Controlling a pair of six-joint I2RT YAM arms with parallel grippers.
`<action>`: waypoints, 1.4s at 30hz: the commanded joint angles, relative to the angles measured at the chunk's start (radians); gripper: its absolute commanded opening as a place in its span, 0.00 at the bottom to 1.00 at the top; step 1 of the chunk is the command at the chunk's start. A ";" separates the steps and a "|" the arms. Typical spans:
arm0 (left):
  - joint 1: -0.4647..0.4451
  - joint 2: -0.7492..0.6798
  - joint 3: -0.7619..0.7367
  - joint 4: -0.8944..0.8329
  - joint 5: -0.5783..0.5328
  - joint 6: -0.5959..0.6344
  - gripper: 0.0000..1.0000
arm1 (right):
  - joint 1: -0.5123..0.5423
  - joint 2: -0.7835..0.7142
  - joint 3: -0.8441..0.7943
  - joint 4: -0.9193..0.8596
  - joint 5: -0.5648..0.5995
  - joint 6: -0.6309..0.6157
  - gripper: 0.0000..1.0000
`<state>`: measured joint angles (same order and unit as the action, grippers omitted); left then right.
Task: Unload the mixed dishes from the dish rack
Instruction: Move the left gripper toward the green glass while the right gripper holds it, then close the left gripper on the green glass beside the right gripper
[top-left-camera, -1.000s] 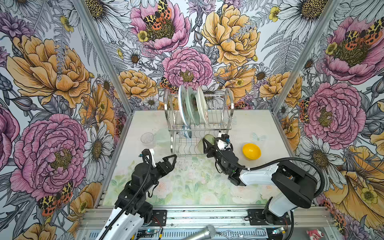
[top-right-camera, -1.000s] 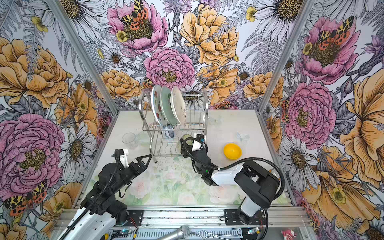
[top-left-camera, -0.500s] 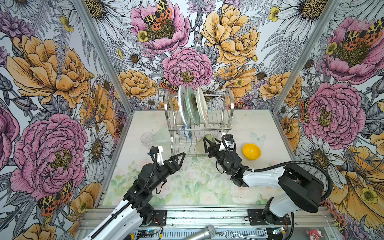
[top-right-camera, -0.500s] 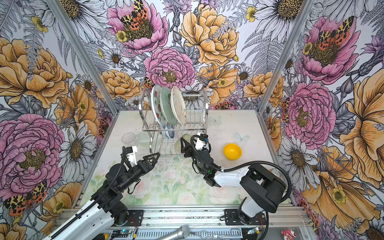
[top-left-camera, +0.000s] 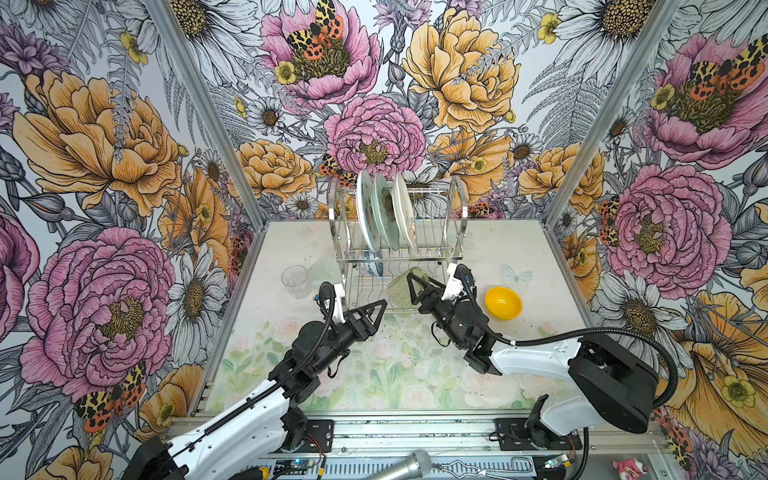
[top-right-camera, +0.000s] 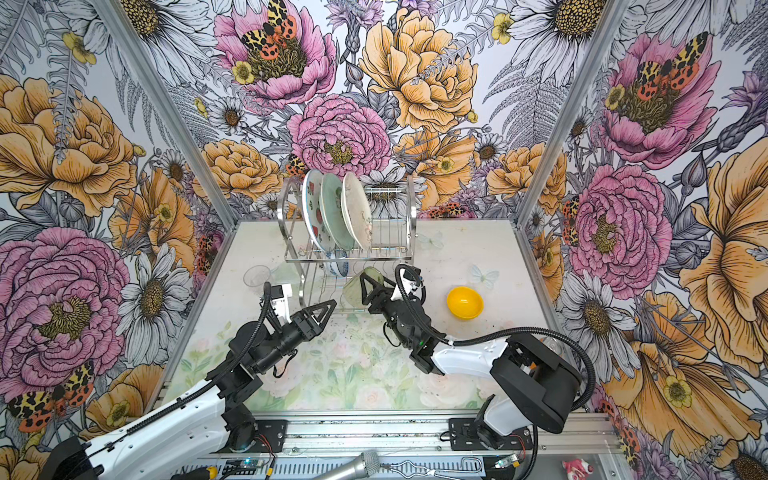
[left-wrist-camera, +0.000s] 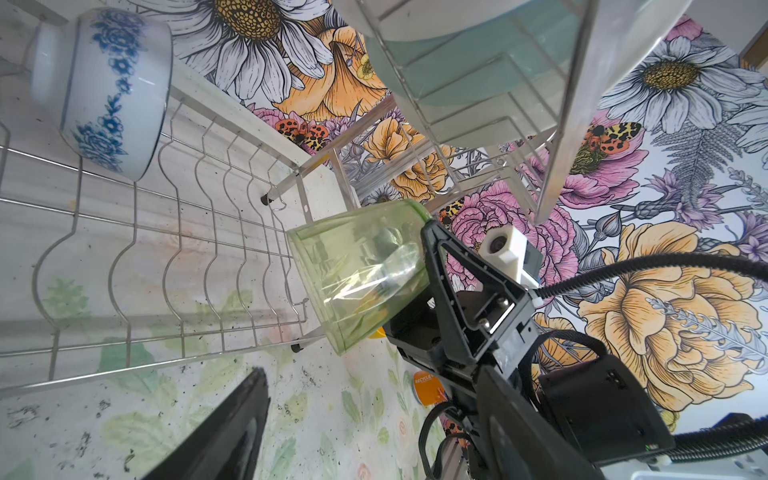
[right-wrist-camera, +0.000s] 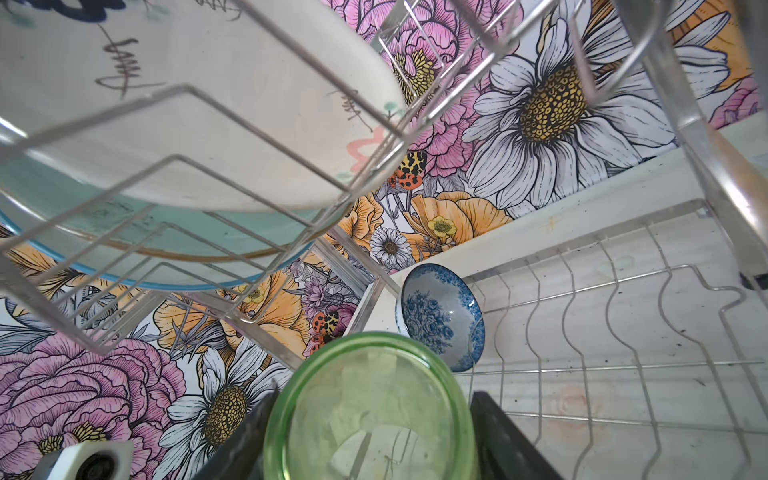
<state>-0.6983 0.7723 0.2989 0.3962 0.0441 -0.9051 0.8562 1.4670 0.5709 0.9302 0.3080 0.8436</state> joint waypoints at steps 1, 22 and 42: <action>-0.009 0.027 0.020 0.103 0.006 0.032 0.78 | -0.006 -0.024 -0.005 0.030 -0.036 0.055 0.59; 0.001 0.279 0.064 0.356 0.109 -0.010 0.70 | -0.009 -0.004 0.008 0.055 -0.098 0.105 0.59; 0.021 0.416 0.074 0.558 0.172 -0.039 0.55 | -0.016 -0.007 0.001 0.045 -0.107 0.142 0.59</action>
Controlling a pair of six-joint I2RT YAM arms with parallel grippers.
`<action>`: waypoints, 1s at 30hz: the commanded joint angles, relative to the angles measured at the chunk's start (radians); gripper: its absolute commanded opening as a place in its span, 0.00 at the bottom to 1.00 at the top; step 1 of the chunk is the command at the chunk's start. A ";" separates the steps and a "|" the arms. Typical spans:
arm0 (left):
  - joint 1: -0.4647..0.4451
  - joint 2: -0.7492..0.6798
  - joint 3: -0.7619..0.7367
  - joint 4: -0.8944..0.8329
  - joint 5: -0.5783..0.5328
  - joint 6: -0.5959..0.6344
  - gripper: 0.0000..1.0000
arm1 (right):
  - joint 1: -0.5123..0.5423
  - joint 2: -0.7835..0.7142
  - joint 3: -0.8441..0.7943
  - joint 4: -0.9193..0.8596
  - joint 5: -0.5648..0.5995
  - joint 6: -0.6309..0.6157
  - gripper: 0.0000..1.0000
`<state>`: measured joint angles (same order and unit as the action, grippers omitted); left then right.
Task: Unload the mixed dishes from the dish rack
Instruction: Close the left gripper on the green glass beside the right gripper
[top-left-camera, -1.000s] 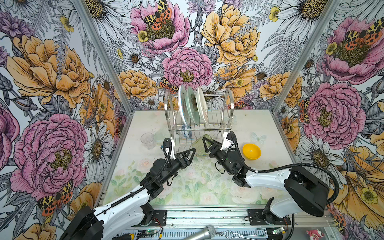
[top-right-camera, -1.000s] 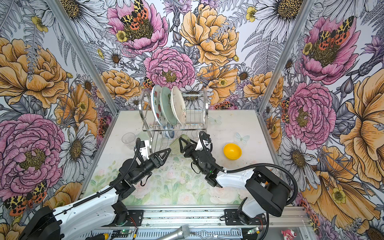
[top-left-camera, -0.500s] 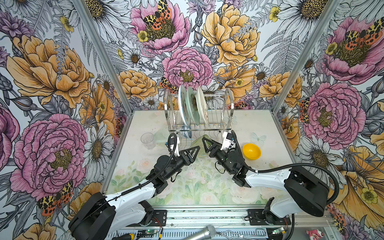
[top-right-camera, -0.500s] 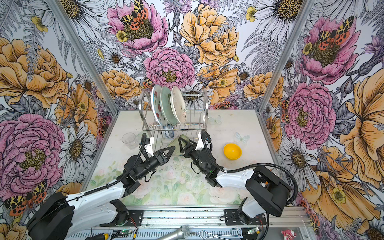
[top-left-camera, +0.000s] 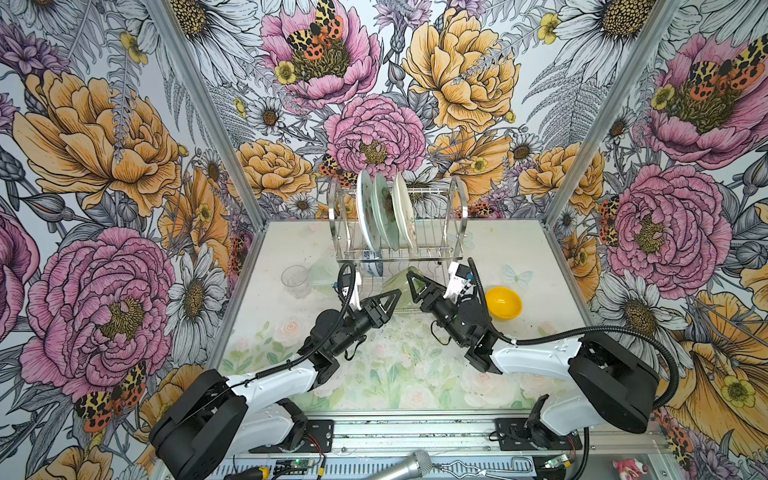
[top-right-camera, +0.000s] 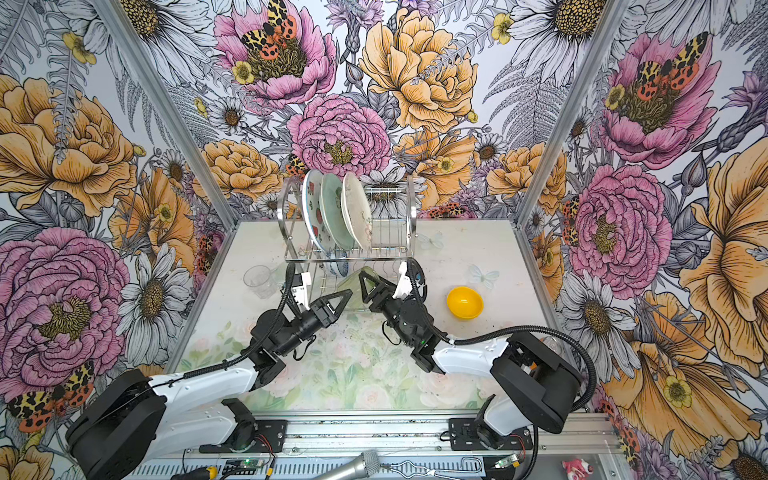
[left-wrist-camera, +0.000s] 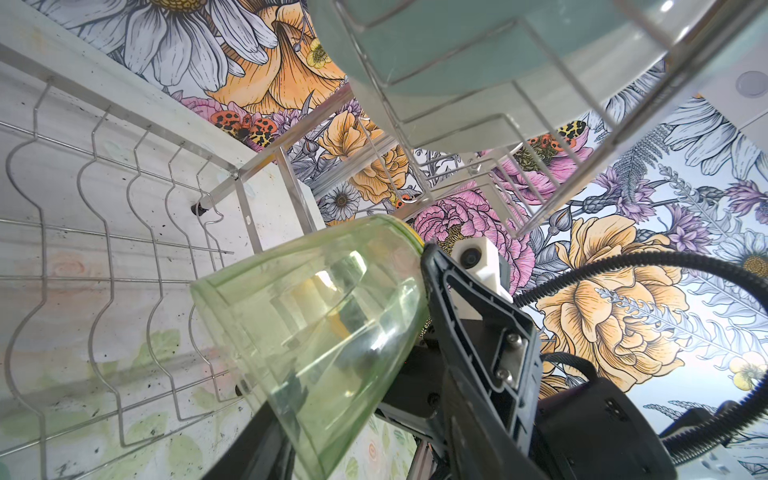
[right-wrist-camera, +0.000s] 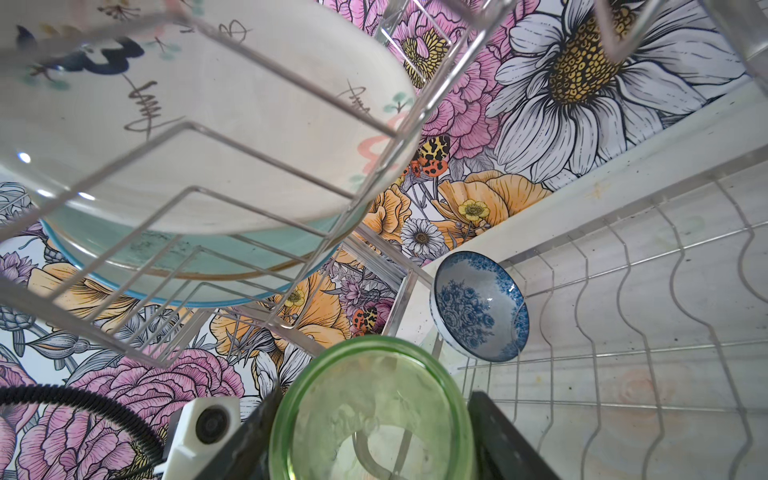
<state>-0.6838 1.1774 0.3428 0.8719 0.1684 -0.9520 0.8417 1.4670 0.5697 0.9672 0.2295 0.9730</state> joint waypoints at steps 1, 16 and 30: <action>0.006 0.018 0.031 0.095 0.048 0.005 0.55 | -0.001 -0.004 0.004 0.010 -0.037 0.017 0.59; 0.012 0.079 0.024 0.189 0.071 -0.033 0.34 | -0.001 0.025 0.017 0.019 -0.070 0.056 0.58; -0.090 -0.096 0.034 -0.171 -0.064 0.125 0.16 | -0.006 0.005 -0.019 0.004 -0.072 0.056 0.70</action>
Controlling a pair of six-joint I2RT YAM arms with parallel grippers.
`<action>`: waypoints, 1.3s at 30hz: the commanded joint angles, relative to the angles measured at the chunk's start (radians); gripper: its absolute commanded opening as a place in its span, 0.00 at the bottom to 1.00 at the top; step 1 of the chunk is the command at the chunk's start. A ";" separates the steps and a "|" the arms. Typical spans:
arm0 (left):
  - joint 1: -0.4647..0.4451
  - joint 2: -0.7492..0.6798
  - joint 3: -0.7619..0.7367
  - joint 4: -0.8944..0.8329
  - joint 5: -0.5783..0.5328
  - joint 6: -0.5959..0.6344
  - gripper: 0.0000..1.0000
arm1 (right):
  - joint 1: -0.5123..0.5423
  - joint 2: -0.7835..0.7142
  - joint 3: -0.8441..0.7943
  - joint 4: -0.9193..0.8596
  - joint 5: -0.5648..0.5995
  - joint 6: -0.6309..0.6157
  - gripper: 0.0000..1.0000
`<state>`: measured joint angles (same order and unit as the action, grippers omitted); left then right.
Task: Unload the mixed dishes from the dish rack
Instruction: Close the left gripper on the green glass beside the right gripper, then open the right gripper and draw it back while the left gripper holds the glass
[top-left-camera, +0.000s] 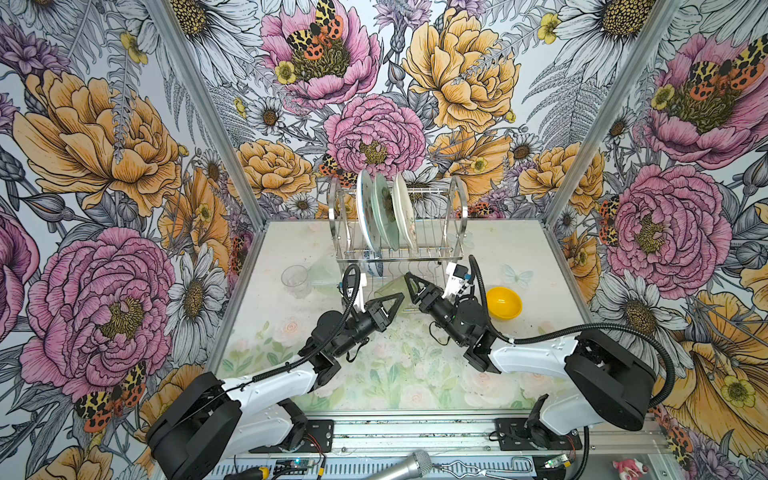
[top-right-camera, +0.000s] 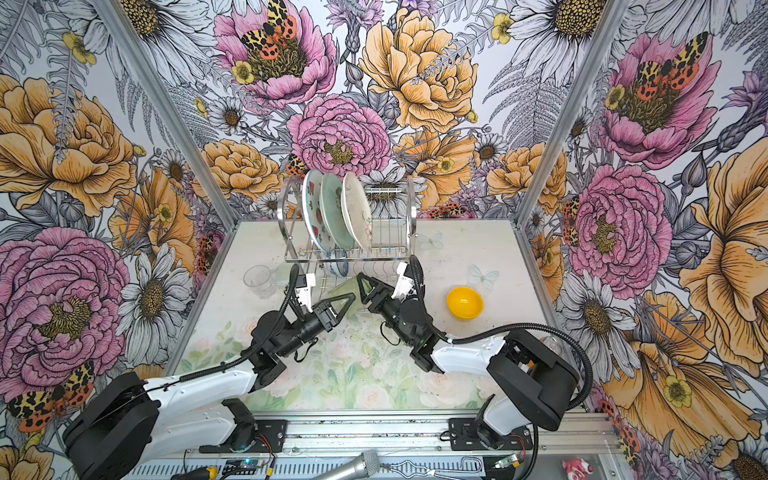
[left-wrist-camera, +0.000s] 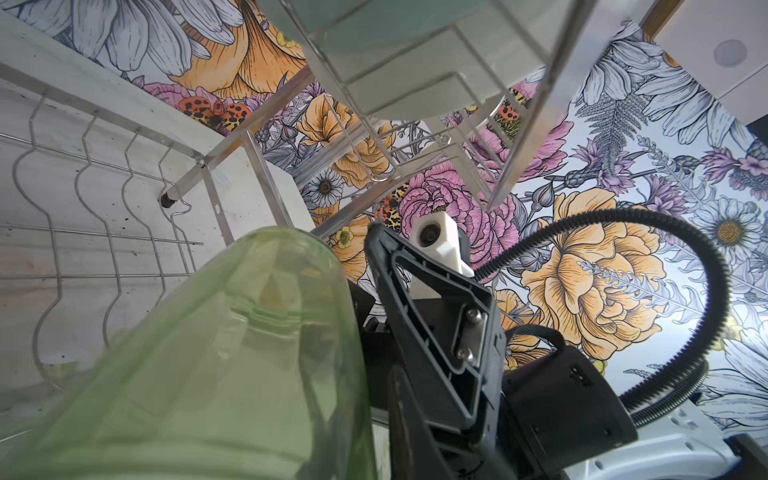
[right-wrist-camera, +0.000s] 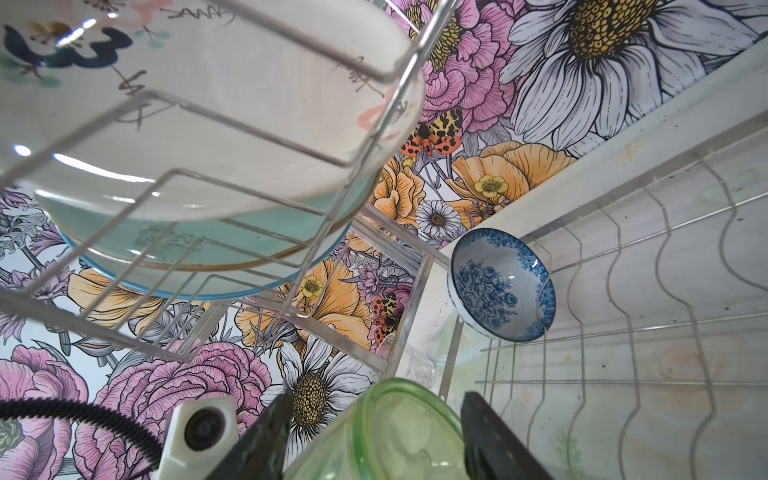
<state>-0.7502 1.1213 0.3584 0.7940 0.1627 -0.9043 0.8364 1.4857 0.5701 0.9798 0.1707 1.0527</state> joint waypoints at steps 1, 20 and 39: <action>-0.032 -0.054 0.015 -0.112 -0.069 0.083 0.12 | 0.000 -0.021 -0.026 -0.010 -0.011 -0.031 0.72; -0.065 -0.225 0.038 -0.429 -0.187 0.145 0.00 | 0.046 -0.087 -0.114 -0.101 0.106 -0.230 0.99; -0.066 -0.369 0.111 -0.845 -0.272 0.142 0.00 | 0.122 -0.210 -0.189 -0.157 0.217 -0.452 0.99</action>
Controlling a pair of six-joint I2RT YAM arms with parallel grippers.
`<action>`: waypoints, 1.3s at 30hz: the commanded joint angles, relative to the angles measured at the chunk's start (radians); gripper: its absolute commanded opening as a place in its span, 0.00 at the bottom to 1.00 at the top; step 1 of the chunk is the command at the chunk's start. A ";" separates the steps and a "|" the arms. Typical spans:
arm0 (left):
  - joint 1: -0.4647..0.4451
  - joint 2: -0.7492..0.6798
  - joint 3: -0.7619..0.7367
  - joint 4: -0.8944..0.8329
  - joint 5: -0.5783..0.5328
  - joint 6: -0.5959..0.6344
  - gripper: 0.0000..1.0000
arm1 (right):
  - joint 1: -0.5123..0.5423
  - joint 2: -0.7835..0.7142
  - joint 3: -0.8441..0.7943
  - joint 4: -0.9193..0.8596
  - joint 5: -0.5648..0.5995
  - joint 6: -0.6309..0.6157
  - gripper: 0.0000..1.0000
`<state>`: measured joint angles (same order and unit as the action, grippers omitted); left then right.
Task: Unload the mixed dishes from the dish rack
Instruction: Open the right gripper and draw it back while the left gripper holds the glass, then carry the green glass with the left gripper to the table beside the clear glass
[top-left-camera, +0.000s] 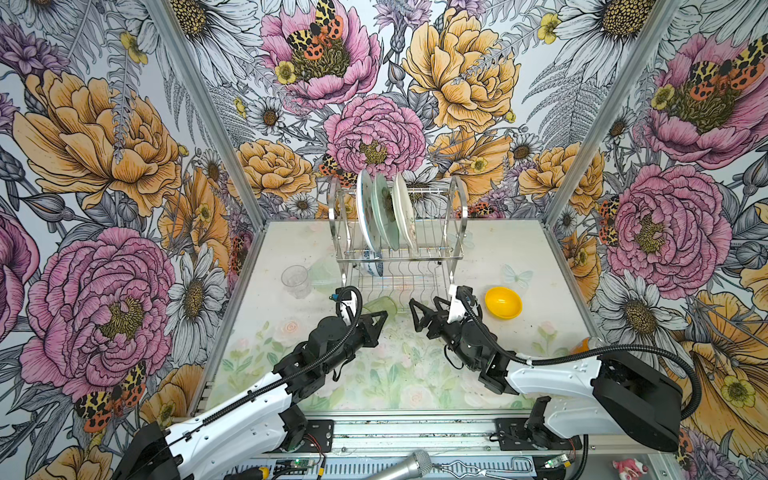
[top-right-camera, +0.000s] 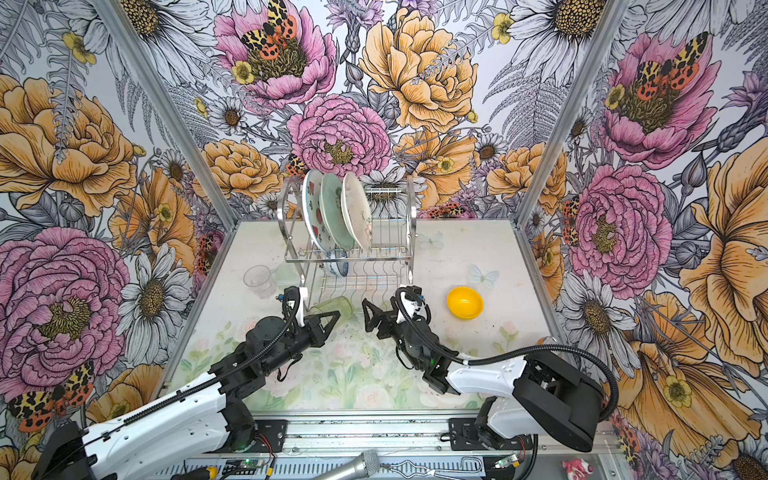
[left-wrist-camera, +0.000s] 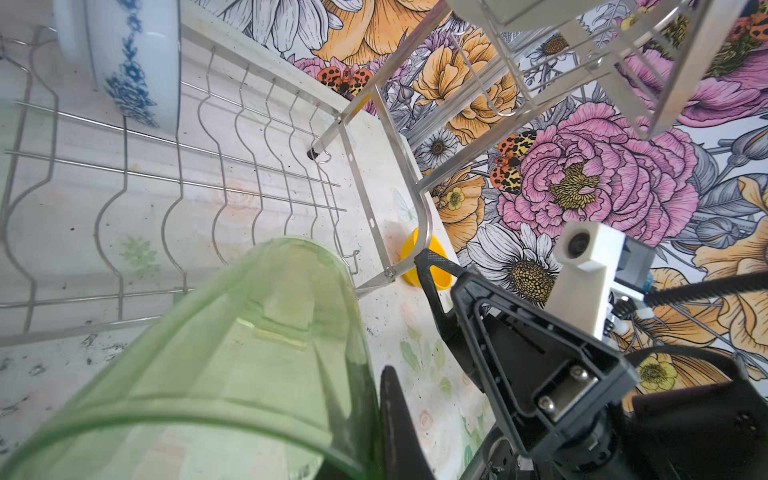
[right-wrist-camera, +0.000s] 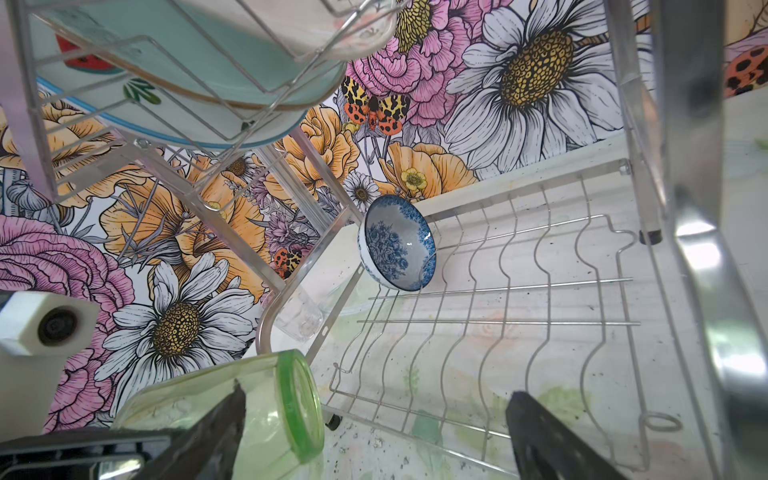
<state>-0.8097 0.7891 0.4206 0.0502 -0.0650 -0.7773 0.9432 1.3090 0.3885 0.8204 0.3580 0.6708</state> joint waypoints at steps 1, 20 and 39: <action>-0.007 -0.052 0.061 -0.153 -0.060 0.017 0.00 | 0.021 -0.046 -0.012 0.003 0.032 -0.095 0.99; 0.107 -0.178 0.201 -0.633 -0.135 0.030 0.00 | 0.049 -0.235 -0.102 0.001 0.028 -0.254 0.99; 0.352 -0.117 0.253 -0.795 -0.201 0.061 0.00 | 0.049 -0.448 -0.183 -0.062 0.015 -0.354 0.99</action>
<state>-0.5049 0.6697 0.6430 -0.7410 -0.2367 -0.7502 0.9855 0.8883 0.2203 0.7692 0.3882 0.3450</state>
